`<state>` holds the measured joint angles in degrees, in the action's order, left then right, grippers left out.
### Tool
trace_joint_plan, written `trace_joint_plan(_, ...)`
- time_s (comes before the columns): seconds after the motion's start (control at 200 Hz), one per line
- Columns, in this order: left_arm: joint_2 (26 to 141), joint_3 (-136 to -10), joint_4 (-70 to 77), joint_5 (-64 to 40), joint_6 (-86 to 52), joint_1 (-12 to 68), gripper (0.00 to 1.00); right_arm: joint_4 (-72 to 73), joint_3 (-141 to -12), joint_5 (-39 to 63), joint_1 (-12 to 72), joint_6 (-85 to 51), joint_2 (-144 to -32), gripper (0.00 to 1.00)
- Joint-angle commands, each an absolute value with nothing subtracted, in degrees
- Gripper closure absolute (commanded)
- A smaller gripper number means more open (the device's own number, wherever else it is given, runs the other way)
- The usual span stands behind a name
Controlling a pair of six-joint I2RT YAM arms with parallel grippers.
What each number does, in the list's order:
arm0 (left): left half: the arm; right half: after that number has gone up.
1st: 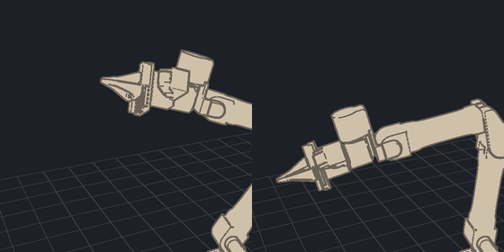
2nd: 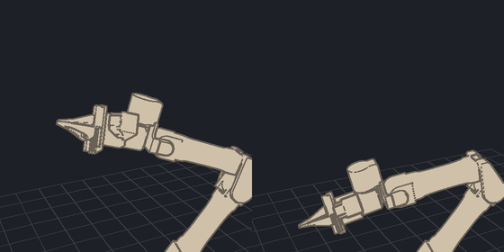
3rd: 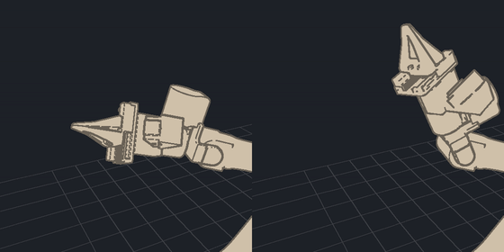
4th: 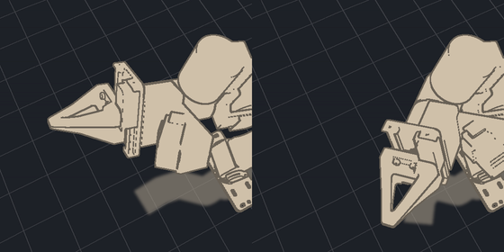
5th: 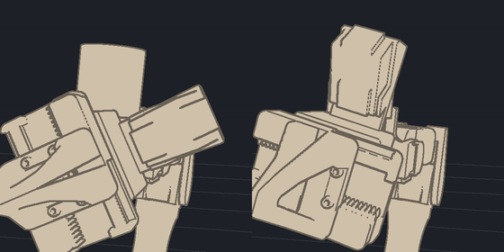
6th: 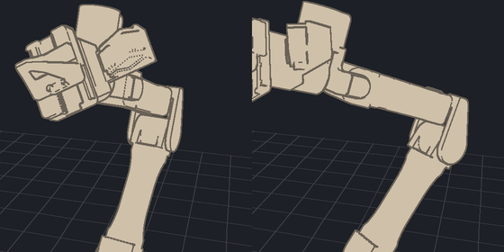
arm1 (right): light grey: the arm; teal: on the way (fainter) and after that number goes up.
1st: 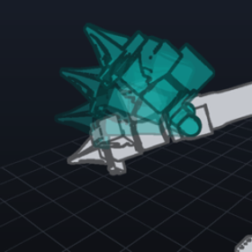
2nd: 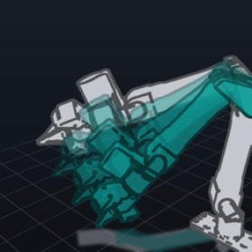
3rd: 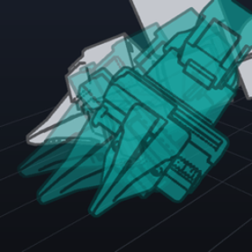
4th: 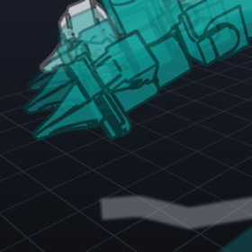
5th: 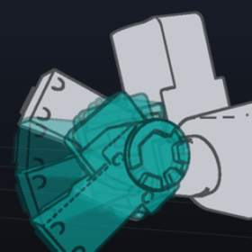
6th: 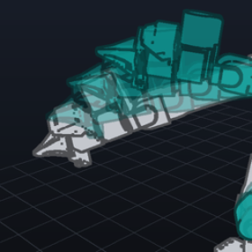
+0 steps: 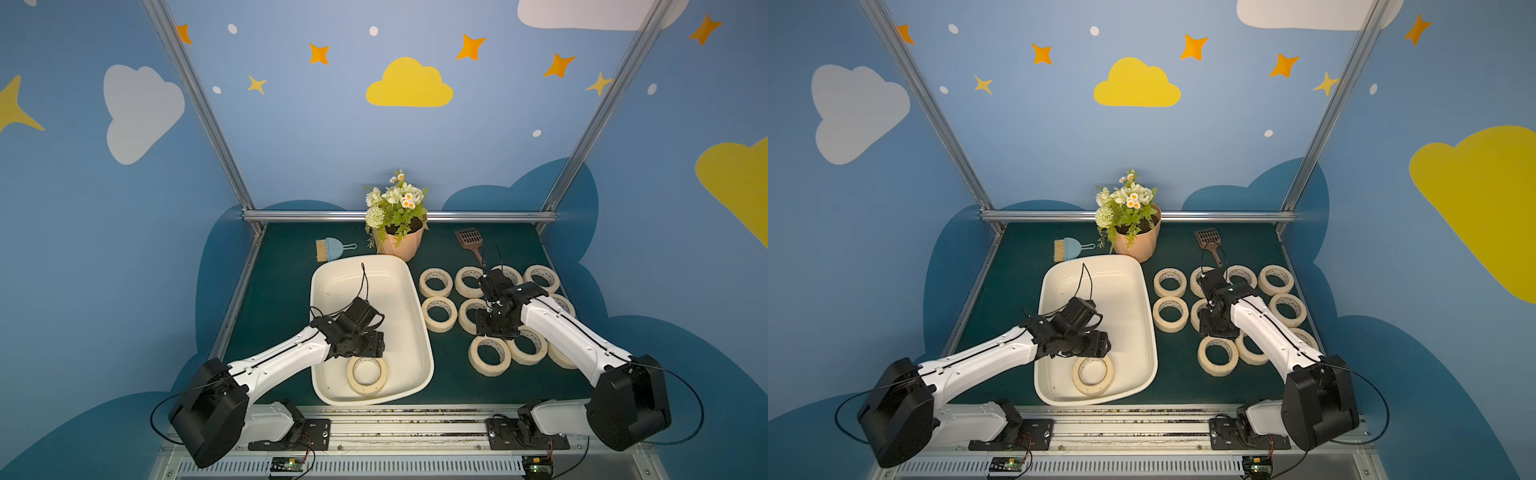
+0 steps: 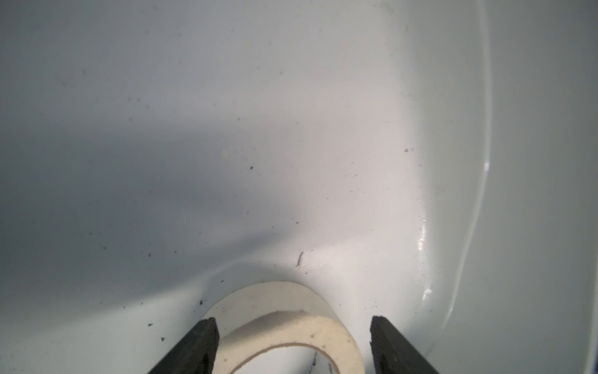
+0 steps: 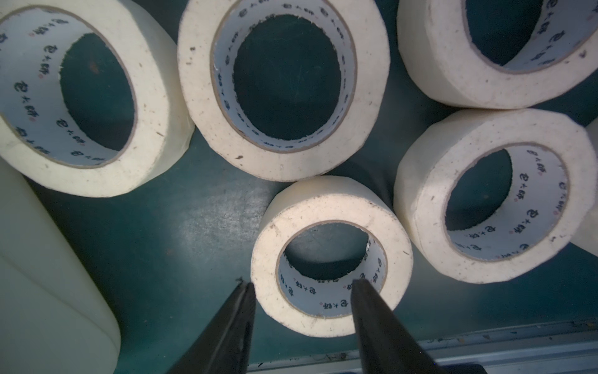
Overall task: Take out the art tape in the storage box
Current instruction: Pick up the art tape from the storage box.
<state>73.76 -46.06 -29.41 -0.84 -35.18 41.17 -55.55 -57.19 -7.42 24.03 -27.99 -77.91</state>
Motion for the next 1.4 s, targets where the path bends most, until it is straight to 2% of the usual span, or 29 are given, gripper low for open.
trace_joint_plan(0.0,72.4,-48.6,-35.3,1.8,-32.5,41.4,0.21,-56.9,-57.5,-7.5,24.9,-27.1,-77.8,0.47)
trace_joint_plan(0.175,70.6,-45.2,-45.3,5.6,-34.3,41.2,0.22,-57.5,-58.5,-6.7,27.1,-26.3,-78.4,0.47)
trace_joint_plan(0.345,71.1,-40.1,-42.4,1.7,-36.1,41.2,0.24,-57.8,-60.3,-6.9,29.9,-26.3,-79.8,0.47)
trace_joint_plan(0.44,73.6,-39.5,-39.7,0.8,-36.1,41.2,0.31,-58.6,-61.8,-7.0,31.9,-26.4,-80.4,0.47)
trace_joint_plan(0.516,76.7,-40.0,-38.4,0.4,-35.5,41.2,0.39,-59.4,-63.4,-7.3,34.3,-26.3,-80.7,0.47)
trace_joint_plan(0.626,79.1,-42.5,-38.6,1.4,-34.2,41.2,0.70,-61.0,-66.9,-5.7,38.4,-25.9,-81.4,0.47)
trace_joint_plan(0.701,79.0,-45.5,-39.9,2.6,-33.1,41.2,0.81,-61.4,-70.1,-3.2,41.5,-26.1,-82.0,0.47)
trace_joint_plan(0.861,79.4,-53.1,-43.7,4.2,-30.4,41.2,0.84,-56.8,-75.0,4.9,47.3,-27.5,-83.6,0.47)
trace_joint_plan(1.106,79.9,-59.9,-44.7,4.0,-28.7,41.2,0.86,-47.7,-78.6,15.6,50.0,-29.6,-89.8,0.47)
trace_joint_plan(1.396,80.1,-62.5,-42.9,3.9,-28.9,41.6,0.86,-45.2,-81.6,17.1,51.5,-30.2,-95.5,0.47)
